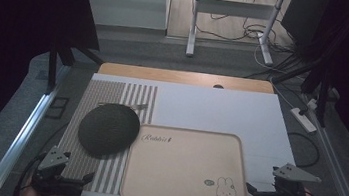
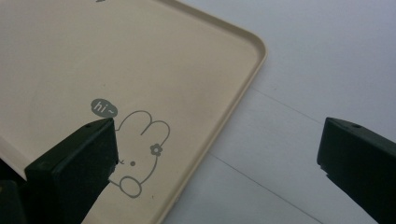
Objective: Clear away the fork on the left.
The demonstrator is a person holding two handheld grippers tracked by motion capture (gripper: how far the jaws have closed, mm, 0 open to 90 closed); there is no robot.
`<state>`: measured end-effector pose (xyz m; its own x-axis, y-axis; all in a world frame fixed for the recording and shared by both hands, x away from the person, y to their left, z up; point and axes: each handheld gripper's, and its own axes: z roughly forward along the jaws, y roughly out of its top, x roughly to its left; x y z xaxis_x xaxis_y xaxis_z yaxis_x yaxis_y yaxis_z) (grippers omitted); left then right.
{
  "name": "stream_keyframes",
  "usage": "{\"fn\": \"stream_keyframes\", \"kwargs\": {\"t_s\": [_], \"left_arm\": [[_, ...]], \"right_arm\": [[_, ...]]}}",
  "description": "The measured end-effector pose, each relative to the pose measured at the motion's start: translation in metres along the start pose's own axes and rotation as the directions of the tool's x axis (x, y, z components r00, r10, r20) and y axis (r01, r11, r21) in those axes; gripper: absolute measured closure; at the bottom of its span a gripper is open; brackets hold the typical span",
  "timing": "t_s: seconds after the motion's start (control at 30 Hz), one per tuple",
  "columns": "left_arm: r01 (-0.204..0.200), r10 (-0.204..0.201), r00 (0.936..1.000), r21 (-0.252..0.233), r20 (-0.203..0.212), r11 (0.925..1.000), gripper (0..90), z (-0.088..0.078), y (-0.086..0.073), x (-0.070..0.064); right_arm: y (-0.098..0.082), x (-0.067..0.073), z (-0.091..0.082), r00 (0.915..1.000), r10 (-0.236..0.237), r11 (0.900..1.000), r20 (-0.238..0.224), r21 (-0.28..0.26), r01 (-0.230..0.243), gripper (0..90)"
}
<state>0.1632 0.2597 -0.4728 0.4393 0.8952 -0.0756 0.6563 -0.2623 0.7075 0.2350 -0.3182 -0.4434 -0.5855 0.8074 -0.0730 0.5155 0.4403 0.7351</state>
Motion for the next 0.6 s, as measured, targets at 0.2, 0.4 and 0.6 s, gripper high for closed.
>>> {"fn": "stream_keyframes", "kwargs": {"t_s": [0.2, 0.4, 0.6], "left_arm": [[0.013, -0.013, 0.9996, 0.002, 0.026, 0.9999, 0.0, 0.0003, -0.0003, 0.0029], [0.018, -0.018, 0.9990, 0.007, 0.041, 0.9998, 0.4, 0.0009, 0.0000, 0.0043], [0.018, -0.018, 0.9986, 0.009, 0.049, 0.9998, 0.7, 0.0022, 0.0012, 0.0049]], "right_arm": [[0.0001, 0.0005, 0.0004, 1.0000, -0.002, 1.000, -0.002, 0.001, 0.002, 0.0], [0.0002, 0.0011, 0.0005, 0.9999, -0.013, 1.000, -0.002, 0.005, 0.013, 0.0], [-0.0004, 0.0015, 0.0000, 0.9998, -0.018, 1.000, 0.002, 0.005, 0.018, 0.0]]}}
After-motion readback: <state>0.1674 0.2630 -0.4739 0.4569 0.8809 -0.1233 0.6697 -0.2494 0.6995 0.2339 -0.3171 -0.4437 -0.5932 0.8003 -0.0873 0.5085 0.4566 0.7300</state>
